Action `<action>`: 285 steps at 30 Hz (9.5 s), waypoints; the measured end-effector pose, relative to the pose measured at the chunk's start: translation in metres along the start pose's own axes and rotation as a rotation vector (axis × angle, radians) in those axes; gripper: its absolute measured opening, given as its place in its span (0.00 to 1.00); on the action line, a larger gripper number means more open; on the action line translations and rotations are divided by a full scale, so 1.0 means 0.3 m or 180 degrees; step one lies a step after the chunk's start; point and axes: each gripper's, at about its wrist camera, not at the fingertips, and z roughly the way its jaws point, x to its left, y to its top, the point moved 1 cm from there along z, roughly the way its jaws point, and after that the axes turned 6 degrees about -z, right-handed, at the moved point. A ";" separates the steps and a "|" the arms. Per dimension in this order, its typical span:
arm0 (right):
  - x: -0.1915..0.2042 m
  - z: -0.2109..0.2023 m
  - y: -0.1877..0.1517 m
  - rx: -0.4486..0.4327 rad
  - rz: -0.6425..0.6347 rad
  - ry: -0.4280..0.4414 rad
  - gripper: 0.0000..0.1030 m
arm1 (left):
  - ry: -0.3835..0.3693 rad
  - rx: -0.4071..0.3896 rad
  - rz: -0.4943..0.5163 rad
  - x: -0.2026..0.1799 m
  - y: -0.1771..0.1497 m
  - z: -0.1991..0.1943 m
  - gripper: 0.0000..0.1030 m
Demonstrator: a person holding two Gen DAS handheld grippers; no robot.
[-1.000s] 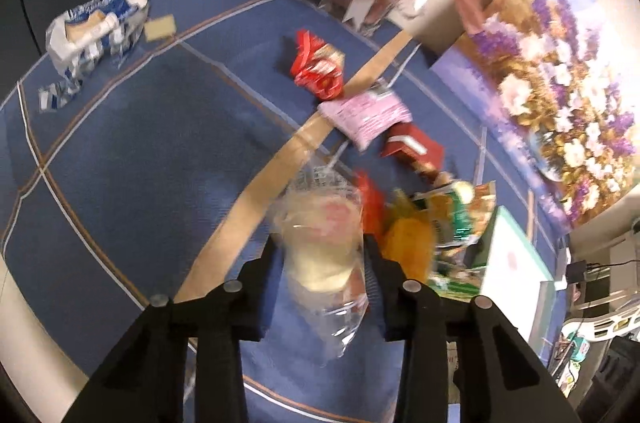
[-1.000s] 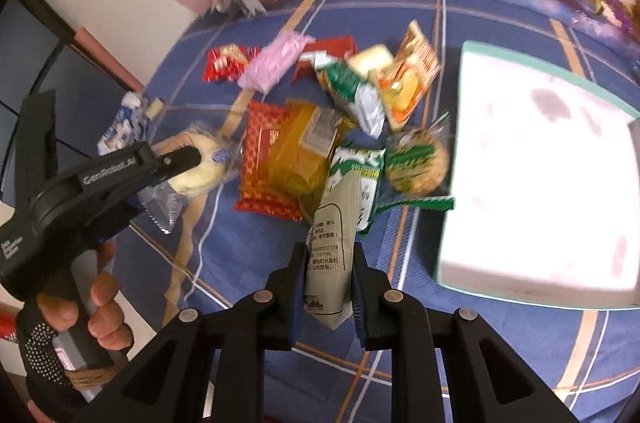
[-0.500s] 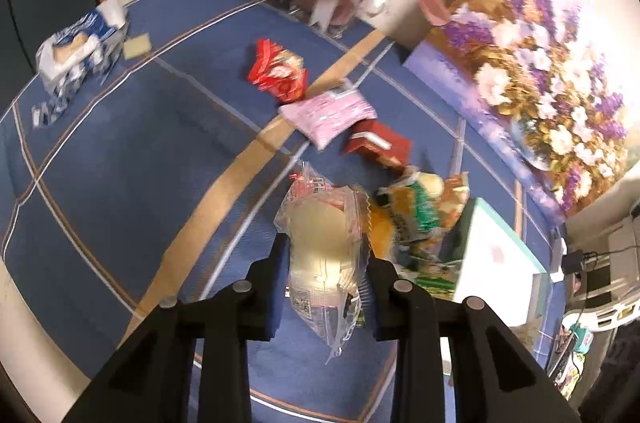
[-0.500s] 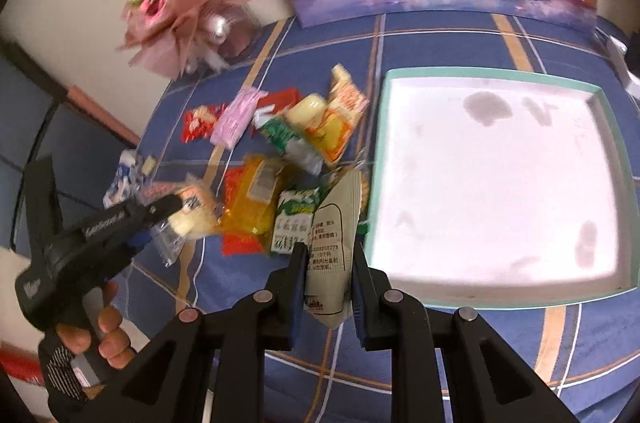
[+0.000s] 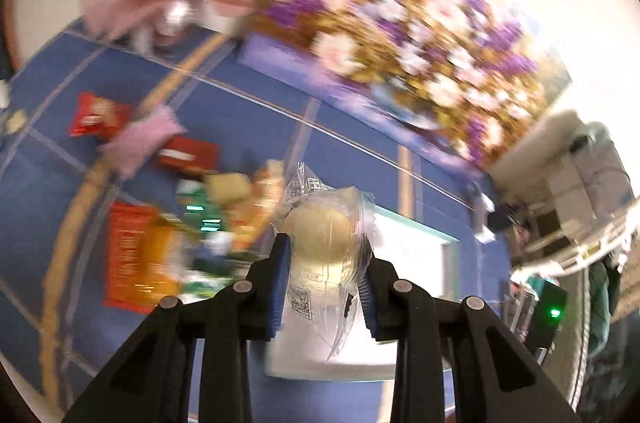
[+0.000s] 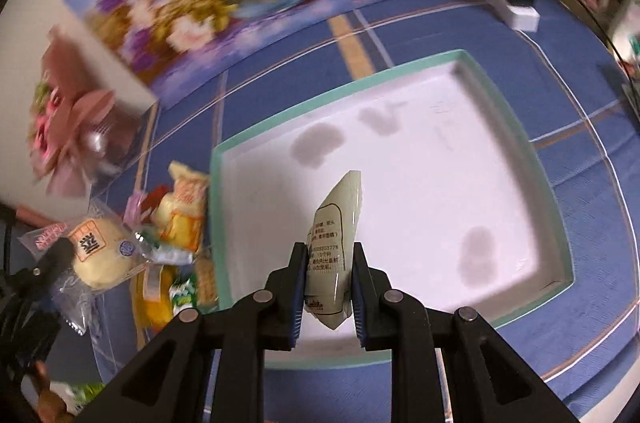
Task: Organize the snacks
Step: 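Carry both snacks over the white tray and open both tools, then move the left tool back toward the red packet on the cloth, then grasp the red packet with the left tool while the right tool grasps the yellow jelly bag, then carry the red packet and yellow jelly bag over the white tray, then open both tools to drop the snacks and withdraw toward the pile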
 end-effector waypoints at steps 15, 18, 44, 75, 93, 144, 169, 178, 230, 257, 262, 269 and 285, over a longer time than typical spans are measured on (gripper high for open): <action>-0.235 0.003 0.158 -0.0215 0.0411 -0.0311 0.21 | -0.0168 0.0494 0.0354 -0.291 -0.046 0.360 0.32; -0.263 -0.001 0.178 -0.0263 0.0455 -0.0371 0.23 | -0.0162 0.0513 0.0363 -0.294 -0.039 0.386 0.37; -0.088 -0.010 0.109 -0.0287 -0.0253 -0.0503 0.81 | 0.1679 -0.0155 0.0370 0.030 0.039 0.176 0.92; 0.345 0.071 -0.113 -0.0165 -0.1118 0.0038 1.00 | 0.1860 -0.0358 -0.0198 0.365 -0.006 -0.069 1.00; 0.414 0.108 -0.127 -0.0213 -0.1296 0.0220 1.00 | 0.1724 -0.0424 -0.0533 0.483 0.015 -0.112 1.00; 0.794 0.432 -0.250 0.0320 -0.1984 0.0246 0.53 | 0.1507 0.0150 -0.1574 0.806 0.027 0.098 1.00; 0.722 0.417 -0.226 0.0413 -0.1906 0.0381 0.43 | 0.1197 0.0533 -0.1177 0.675 0.025 0.260 0.99; 0.705 0.419 -0.226 0.0437 -0.1871 0.0391 0.43 | 0.1541 0.0574 -0.0908 0.612 0.033 0.323 0.93; 0.277 0.009 0.000 -0.0340 -0.0751 -0.0313 0.39 | 0.0517 -0.0222 -0.0308 0.229 0.033 -0.014 0.46; -0.262 0.019 0.013 0.0097 0.0279 -0.0952 0.40 | 0.0871 0.0670 0.0935 -0.188 -0.275 0.360 0.47; -0.277 0.079 -0.003 0.0262 0.0337 -0.0925 0.40 | 0.0910 0.0835 0.0892 -0.164 -0.291 0.407 0.47; -0.278 0.082 -0.015 0.0274 0.0376 -0.0902 0.40 | 0.0970 0.0882 0.0870 -0.149 -0.296 0.426 0.47; -0.251 -0.008 0.032 -0.0007 0.0353 -0.0877 0.49 | 0.0758 0.0665 0.0836 -0.203 -0.242 0.313 0.57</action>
